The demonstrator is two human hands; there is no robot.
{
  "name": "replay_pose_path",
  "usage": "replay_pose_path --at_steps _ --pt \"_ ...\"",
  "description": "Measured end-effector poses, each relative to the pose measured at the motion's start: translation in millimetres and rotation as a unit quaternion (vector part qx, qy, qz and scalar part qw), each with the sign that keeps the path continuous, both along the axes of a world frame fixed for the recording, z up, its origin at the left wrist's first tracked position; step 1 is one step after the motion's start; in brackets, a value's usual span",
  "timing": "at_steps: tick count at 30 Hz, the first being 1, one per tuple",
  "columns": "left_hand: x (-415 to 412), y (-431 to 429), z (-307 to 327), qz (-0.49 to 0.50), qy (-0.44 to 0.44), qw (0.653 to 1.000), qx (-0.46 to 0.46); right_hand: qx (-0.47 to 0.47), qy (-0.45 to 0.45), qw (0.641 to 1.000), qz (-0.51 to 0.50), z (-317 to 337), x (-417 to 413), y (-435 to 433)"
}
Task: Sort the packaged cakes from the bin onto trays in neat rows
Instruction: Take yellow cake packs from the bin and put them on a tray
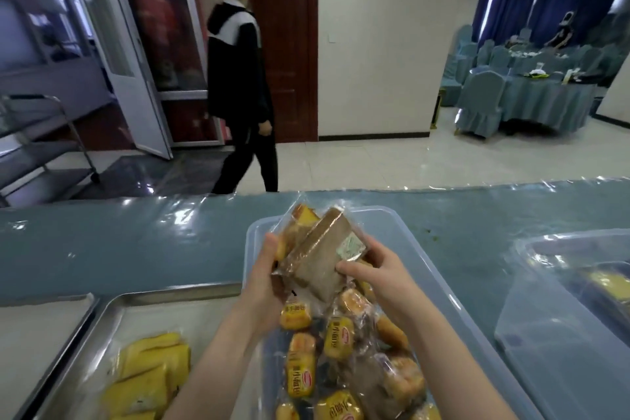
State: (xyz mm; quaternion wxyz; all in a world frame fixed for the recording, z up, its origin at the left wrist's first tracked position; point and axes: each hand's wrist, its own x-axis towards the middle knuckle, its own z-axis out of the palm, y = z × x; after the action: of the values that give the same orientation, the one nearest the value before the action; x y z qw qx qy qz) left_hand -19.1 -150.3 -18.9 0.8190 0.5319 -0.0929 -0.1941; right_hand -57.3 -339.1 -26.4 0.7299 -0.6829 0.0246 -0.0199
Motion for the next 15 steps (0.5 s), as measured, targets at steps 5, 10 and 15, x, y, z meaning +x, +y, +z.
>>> replay_pose_path --at_steps 5,10,15 --pt "-13.4 55.7 17.1 -0.014 -0.095 0.993 0.068 0.034 0.016 0.999 0.028 24.4 -8.2 58.4" --pt "-18.4 134.1 5.3 0.123 -0.047 0.991 -0.006 -0.046 0.026 0.999 -0.010 39.0 -22.1 141.6" --pt "-31.3 231.9 -47.0 0.166 0.013 0.985 -0.045 -0.086 0.029 0.995 -0.030 10.0 -34.7 235.9"
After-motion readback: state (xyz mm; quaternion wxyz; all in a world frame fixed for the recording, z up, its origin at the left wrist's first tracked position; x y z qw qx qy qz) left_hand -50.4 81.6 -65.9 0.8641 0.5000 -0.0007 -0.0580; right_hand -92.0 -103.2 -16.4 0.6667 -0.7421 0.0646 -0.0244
